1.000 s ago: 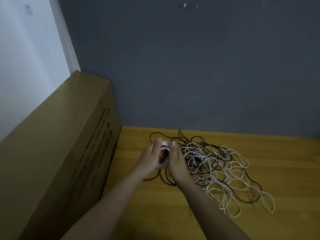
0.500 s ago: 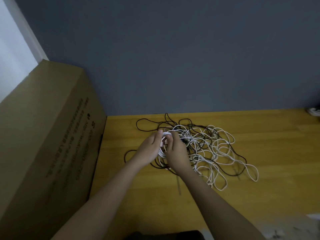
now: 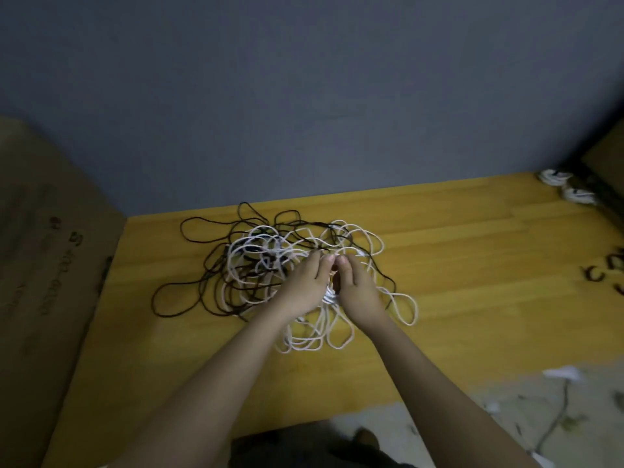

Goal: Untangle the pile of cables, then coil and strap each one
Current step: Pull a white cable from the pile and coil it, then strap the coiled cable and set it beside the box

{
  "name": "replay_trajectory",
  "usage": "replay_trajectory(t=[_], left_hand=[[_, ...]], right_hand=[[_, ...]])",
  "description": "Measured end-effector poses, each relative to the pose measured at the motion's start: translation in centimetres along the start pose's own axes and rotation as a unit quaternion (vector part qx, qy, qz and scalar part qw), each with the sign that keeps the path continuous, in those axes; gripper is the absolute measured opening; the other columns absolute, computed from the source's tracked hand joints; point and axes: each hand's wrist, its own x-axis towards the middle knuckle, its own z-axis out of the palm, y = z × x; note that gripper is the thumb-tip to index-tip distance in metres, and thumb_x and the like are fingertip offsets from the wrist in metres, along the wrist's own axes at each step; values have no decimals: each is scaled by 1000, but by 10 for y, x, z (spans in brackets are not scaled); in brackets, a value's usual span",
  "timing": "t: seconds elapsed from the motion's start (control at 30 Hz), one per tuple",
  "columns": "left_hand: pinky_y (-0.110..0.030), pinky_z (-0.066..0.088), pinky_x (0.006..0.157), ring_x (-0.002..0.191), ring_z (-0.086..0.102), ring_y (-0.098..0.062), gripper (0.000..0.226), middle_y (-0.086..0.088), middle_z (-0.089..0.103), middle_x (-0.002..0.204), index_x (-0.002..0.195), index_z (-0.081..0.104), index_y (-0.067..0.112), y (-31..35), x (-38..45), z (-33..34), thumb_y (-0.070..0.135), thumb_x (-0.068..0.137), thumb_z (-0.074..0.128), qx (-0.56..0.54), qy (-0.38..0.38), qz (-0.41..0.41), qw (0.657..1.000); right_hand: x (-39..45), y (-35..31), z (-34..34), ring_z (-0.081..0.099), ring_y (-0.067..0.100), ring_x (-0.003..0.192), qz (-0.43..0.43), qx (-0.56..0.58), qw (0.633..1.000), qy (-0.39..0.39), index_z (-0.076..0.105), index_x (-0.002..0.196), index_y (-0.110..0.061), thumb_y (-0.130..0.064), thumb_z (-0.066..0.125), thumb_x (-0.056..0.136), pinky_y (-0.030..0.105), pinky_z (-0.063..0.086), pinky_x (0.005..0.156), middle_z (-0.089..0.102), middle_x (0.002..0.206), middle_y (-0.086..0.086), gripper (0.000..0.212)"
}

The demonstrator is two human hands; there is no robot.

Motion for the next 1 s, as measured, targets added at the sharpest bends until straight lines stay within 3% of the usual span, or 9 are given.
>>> replay_trajectory(t=[0.17, 0.3, 0.4, 0.5, 0.57, 0.63, 0.73, 0.87, 1.0], left_hand=[[-29, 27, 66, 99, 57, -28, 34, -9, 60, 97, 106, 55, 10, 59, 32, 62, 34, 103, 31, -11, 24, 11, 1000], [-29, 26, 66, 92, 55, -26, 23, -5, 57, 89, 90, 49, 18, 86, 57, 93, 32, 102, 36, -15, 38, 18, 999], [-31, 30, 65, 78, 51, -19, 26, 5, 52, 77, 86, 47, 20, 98, 79, 115, 36, 102, 35, -23, -4, 22, 999], [-23, 36, 60, 67, 51, -9, 28, 9, 51, 70, 79, 47, 27, 111, 99, 143, 38, 102, 35, -49, -63, 41, 996], [-17, 38, 60, 69, 54, -9, 28, 7, 57, 73, 85, 54, 22, 124, 110, 162, 38, 101, 38, -54, -89, 59, 993], [-24, 42, 69, 77, 59, -15, 34, 3, 63, 81, 94, 59, 13, 137, 119, 184, 40, 100, 39, -55, -113, 64, 990], [-32, 43, 72, 78, 59, -15, 37, 9, 62, 80, 95, 60, 16, 161, 134, 222, 47, 98, 40, -25, -140, 54, 988], [-34, 47, 82, 93, 60, -20, 36, 1, 65, 97, 103, 58, 14, 202, 164, 285, 43, 100, 37, -26, -108, 48, 993], [-39, 49, 80, 88, 59, -24, 25, -2, 64, 97, 102, 56, 16, 254, 188, 357, 33, 101, 37, -4, -72, 44, 996]], right_hand=[[7, 25, -76, 51, 11, 59, 43, 67, 995, 63, 56, 97, -14, -27, 36, 103, 36, 44, 61, 55, 71, -1, 25], [15, 41, -112, 58, 15, 65, 83, 59, 991, 82, 52, 93, -6, -29, 35, 103, 31, 48, 63, 58, 75, 7, 30], [25, 55, -137, 59, 33, 76, 108, 43, 989, 90, 51, 99, -5, -32, 32, 103, 46, 49, 70, 58, 76, 8, 32], [29, 75, -163, 51, 25, 67, 119, 16, 983, 136, 48, 95, -10, -32, 31, 104, 36, 39, 64, 55, 71, 4, 29], [29, 90, -185, 48, 20, 63, 127, 2, 979, 160, 46, 94, -13, -32, 30, 104, 33, 34, 59, 54, 71, 2, 27], [28, 105, -210, 46, 17, 60, 133, -8, 976, 172, 45, 91, -14, -31, 30, 104, 32, 31, 56, 52, 68, -1, 26], [27, 133, -255, 45, 13, 54, 133, -30, 974, 181, 45, 90, -18, -31, 31, 104, 32, 28, 52, 50, 63, -2, 24], [26, 184, -336, 43, 16, 51, 155, -55, 967, 195, 47, 93, -15, -32, 30, 104, 32, 30, 51, 50, 64, 2, 26], [17, 238, -437, 56, 30, 73, 189, -99, 959, 189, 51, 98, -13, -32, 31, 104, 45, 44, 64, 59, 84, 10, 27]])
